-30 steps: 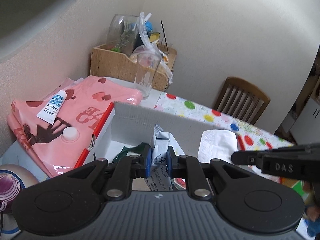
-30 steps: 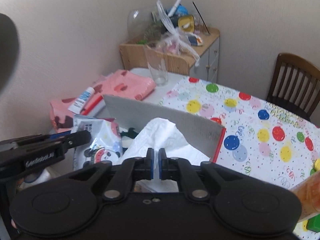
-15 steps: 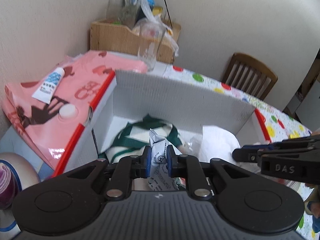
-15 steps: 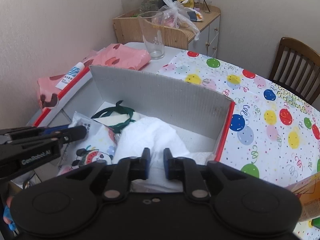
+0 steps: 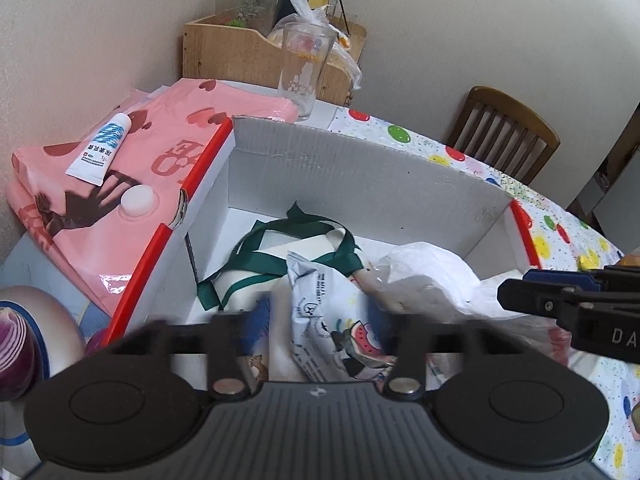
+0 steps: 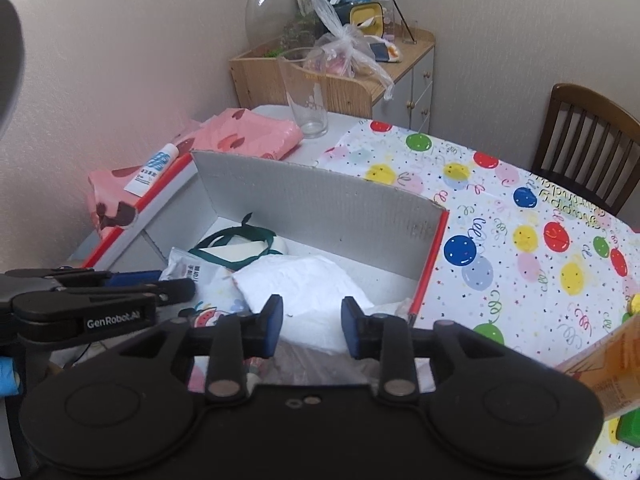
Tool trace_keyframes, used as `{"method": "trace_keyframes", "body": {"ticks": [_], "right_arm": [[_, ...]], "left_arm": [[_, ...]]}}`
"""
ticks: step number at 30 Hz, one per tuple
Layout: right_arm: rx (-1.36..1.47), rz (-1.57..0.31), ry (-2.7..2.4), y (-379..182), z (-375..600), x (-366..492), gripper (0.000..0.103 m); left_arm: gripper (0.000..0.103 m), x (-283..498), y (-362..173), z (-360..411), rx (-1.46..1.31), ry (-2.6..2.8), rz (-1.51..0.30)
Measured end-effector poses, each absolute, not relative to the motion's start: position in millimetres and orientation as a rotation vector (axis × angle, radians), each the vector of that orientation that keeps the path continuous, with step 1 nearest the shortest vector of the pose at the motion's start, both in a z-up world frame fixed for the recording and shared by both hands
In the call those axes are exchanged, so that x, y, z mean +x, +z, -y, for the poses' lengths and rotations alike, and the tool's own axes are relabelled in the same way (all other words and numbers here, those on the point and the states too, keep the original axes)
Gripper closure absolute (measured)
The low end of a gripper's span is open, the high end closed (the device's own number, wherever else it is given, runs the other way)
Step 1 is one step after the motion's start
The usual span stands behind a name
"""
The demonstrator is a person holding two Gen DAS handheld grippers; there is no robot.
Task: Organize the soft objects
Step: 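Move both tools back over the green sponge and pink puff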
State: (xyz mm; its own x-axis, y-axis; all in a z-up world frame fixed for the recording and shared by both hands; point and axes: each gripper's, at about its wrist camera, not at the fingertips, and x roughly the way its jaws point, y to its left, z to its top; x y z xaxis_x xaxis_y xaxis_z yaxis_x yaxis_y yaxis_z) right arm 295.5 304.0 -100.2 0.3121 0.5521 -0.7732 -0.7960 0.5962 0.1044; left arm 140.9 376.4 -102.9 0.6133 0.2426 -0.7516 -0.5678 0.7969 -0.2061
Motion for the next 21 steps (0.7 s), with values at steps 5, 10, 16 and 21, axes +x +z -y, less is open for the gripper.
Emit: {"method": "trace_keyframes", "body": {"ticks": [5, 10, 16, 21], "right_arm": [[-0.314, -0.855, 0.921, -91.1, -295.6, 286.6, 0.068], [-0.285, -0.835, 0.936, -77.3, -283.0, 276.4, 0.057], [-0.271, -0.811, 0.966, -62.2, -257.4, 255.9, 0.049], [-0.222, -0.77, 0.975, -46.2, -226.3, 240.3, 0.041]], "left_arm": [[0.024, 134.2, -91.1, -369.5, -0.45, 0.466, -0.752], [0.024, 127.2, -78.3, -352.5, -0.403, 0.45, -0.739], [0.024, 116.4, -59.5, -329.2, -0.379, 0.421, -0.703], [0.024, 110.3, -42.9, -306.9, -0.372, 0.374, -0.676]]}}
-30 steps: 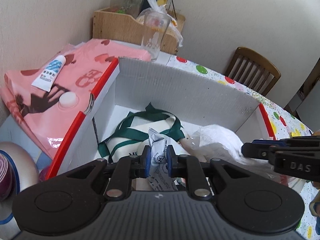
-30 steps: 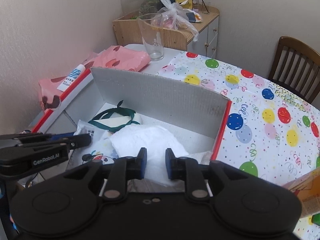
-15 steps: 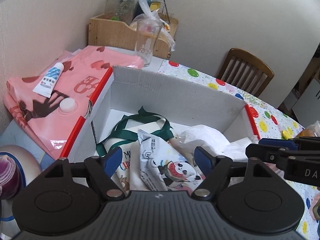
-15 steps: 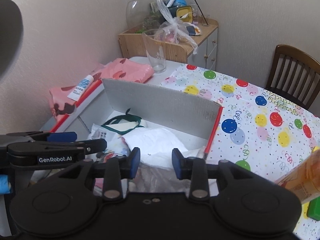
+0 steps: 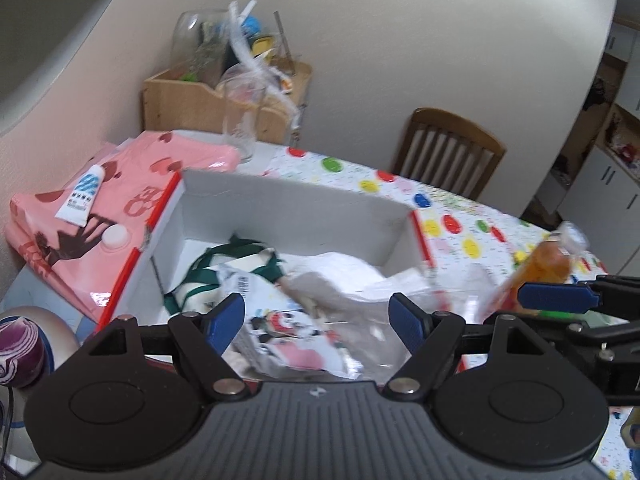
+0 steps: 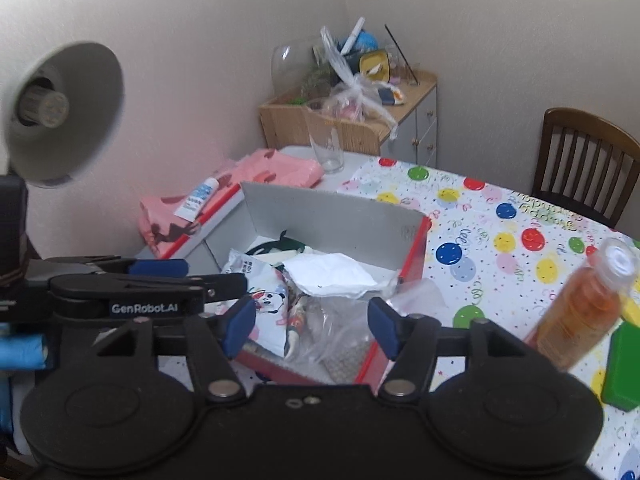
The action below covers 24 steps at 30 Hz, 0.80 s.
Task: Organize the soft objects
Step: 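Move both tools back over the green sponge and pink puff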
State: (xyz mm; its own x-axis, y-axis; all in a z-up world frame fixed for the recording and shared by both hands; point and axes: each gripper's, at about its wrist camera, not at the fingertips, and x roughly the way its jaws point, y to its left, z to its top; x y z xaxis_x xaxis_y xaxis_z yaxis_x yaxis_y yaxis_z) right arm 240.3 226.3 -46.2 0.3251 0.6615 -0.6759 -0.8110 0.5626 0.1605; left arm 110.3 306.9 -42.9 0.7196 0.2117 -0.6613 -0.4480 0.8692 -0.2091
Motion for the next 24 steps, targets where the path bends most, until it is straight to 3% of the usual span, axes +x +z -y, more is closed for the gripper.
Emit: {"method": "trace_keyframes", "body": {"ticks": [6, 8, 16, 18, 24], "right_arm": [[-0.187, -0.716, 0.958, -30.0, -183.2, 223.1, 0.032], [-0.169, -0.701, 0.942, -26.2, -166.2, 221.0, 0.026], [-0.084, -0.667, 0.873, -14.8, -90.3, 216.1, 0.011], [-0.061, -0.662, 0.851, -13.2, -70.7, 215.8, 0.008], [-0.003, -0.644, 0.773, -13.3, -13.8, 217.1, 0.005]], "left_arm": [[0.023, 106.7, -25.1, -264.5, -0.332, 0.308, -0.652], [0.016, 106.6, -20.8, -249.5, -0.323, 0.281, -0.642], [0.012, 109.0, -5.9, -183.5, -0.278, 0.178, -0.585], [0.0, 111.7, -3.9, -168.1, -0.277, 0.162, -0.578], [0.0, 129.8, -3.3, -124.4, -0.291, 0.085, -0.566]]}}
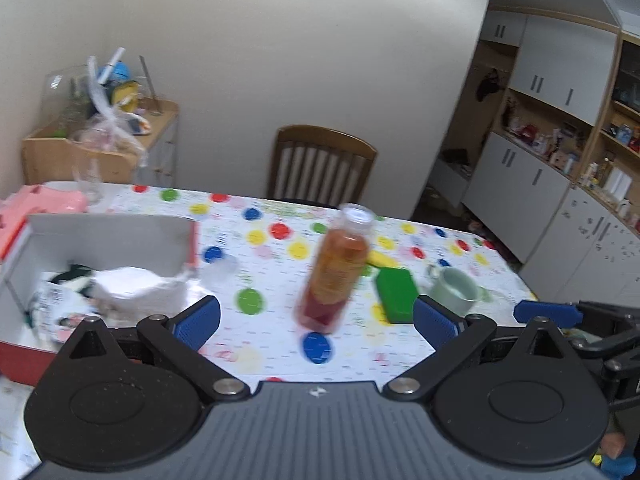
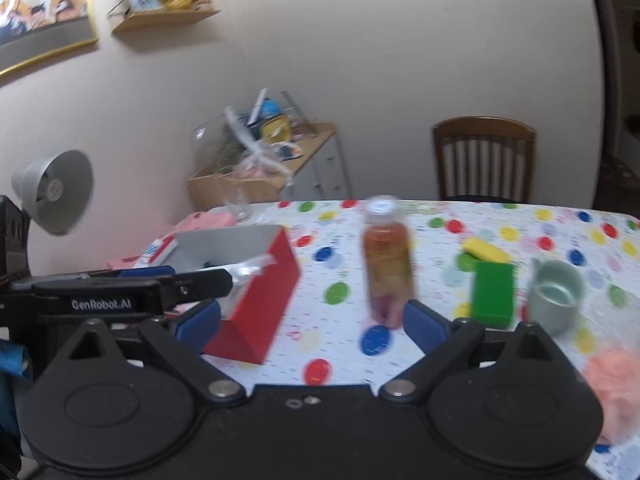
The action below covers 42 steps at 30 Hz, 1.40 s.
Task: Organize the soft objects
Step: 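Move both tools back over the green sponge and pink puff, then grasp the green sponge with the left gripper while the right gripper grasps the pink puff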
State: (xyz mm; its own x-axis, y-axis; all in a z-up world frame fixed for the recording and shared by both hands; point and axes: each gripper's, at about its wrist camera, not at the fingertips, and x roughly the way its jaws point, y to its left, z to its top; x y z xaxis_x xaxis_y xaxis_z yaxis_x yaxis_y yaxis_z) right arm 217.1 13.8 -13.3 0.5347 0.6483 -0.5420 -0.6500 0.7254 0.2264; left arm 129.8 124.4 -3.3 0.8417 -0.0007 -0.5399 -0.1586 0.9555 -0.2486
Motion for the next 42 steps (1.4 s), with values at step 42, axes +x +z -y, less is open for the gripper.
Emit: {"method": "trace_keyframes", "body": {"ticks": [42], "right_arm": [[-0.138, -0.785, 0.394, -125.3, 180.8, 314.7, 0.011]], "left_arm": [[0.001, 396.1, -174.0, 40.4, -0.087, 0.068, -0.864]]}}
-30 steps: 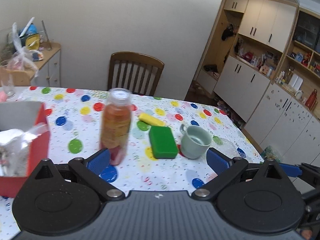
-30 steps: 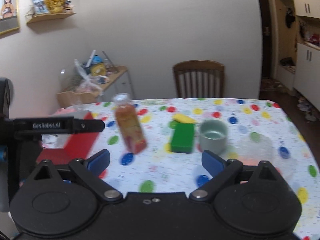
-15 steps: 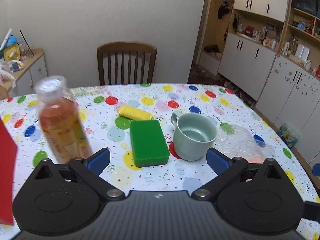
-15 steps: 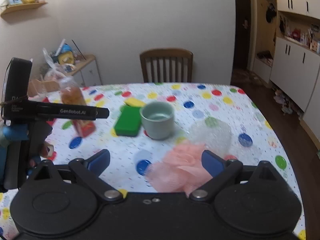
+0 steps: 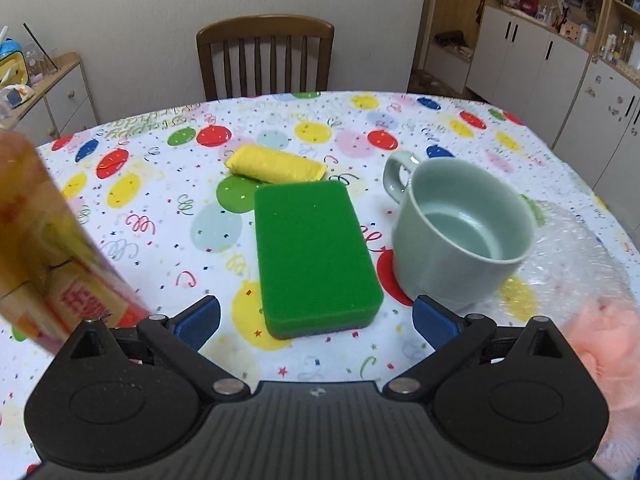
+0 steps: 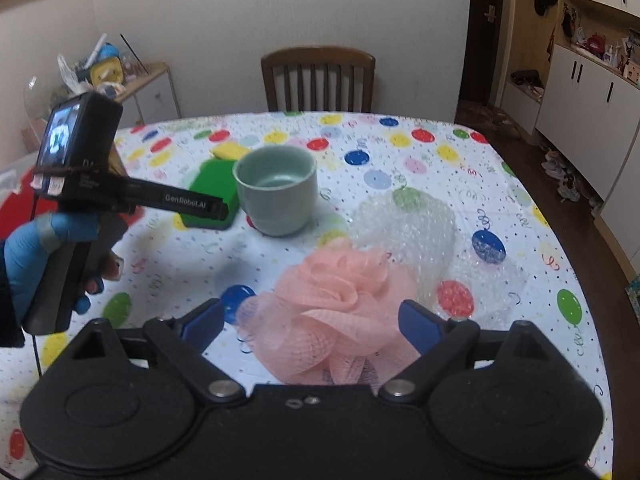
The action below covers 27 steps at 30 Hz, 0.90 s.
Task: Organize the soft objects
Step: 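Grasp the green sponge with the left gripper while the right gripper grasps the pink puff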
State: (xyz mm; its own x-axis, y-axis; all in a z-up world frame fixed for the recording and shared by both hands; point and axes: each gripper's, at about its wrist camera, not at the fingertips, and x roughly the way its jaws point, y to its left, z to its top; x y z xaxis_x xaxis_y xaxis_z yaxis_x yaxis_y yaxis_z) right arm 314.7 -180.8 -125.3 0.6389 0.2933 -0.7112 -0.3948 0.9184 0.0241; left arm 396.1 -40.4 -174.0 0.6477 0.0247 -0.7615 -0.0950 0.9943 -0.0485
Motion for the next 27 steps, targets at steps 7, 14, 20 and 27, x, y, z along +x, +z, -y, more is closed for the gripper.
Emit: {"method": "trace_keyframes", "body": {"ticks": [7, 14, 20, 27], "right_arm": [[-0.165, -0.832, 0.362, -146.2, 179.3, 333.2, 0.02], [-0.186, -0.865, 0.34, -160.5, 179.7, 342.1, 0.029], [-0.219, -0.855, 0.337, -163.2, 178.0, 340.4, 0.045], [-0.255, -0.829, 0.341, -160.3, 179.1, 335.7, 0.078]], "left_arm": [[0.001, 414.1, -186.1, 35.6, -0.096, 0.094, -0.89], [0.018, 423.0, -191.5, 30.4, -0.124, 0.091, -0.908], [0.032, 423.4, -188.8, 31.4, -0.117, 0.093, -0.904], [0.033, 418.1, -181.3, 31.0, -0.106, 0.114, -0.902]]}}
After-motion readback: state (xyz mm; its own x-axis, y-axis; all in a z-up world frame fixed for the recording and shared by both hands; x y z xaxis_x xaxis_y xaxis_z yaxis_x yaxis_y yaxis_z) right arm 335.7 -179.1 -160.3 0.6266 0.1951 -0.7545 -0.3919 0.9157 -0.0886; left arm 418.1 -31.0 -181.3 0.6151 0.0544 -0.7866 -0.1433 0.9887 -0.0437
